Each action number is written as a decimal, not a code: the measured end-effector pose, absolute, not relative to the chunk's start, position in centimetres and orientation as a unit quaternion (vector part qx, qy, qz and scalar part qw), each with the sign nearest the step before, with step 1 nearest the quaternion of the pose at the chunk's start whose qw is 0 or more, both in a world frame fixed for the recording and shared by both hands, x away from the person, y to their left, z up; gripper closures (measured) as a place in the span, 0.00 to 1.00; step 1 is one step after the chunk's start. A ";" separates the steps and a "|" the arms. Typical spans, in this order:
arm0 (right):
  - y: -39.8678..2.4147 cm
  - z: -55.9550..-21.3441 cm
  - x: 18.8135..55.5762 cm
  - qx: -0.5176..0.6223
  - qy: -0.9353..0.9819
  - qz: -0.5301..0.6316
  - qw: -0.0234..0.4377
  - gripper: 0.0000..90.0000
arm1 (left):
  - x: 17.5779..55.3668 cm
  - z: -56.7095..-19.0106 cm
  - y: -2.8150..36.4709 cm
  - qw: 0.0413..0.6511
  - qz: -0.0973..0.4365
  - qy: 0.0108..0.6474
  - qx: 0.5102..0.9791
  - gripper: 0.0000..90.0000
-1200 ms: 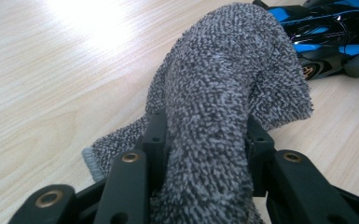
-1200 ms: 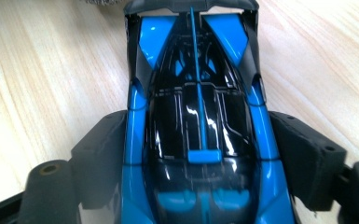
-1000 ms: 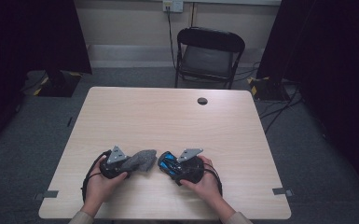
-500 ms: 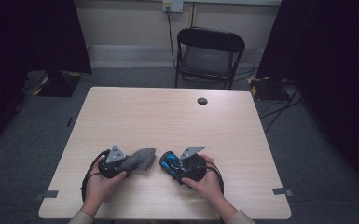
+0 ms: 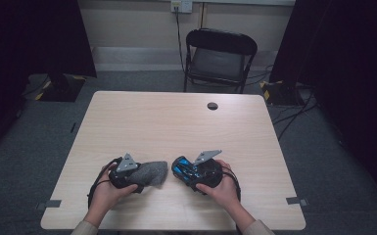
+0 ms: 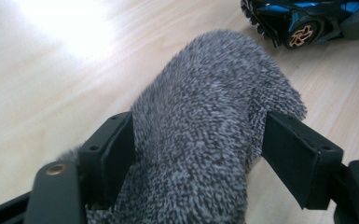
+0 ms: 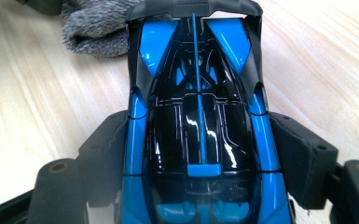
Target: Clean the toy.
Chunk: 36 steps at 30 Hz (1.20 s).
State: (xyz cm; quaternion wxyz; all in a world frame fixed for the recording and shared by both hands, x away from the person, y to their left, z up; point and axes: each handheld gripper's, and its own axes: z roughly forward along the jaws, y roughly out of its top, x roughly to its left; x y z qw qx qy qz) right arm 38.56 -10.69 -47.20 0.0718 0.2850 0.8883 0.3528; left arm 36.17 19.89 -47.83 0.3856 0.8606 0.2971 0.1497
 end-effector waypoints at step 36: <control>-10.9 -42.6 38.0 0.265 0.879 0.391 0.070 0.29 | 39.3 -44.9 13.8 0.409 0.151 0.285 0.854 0.75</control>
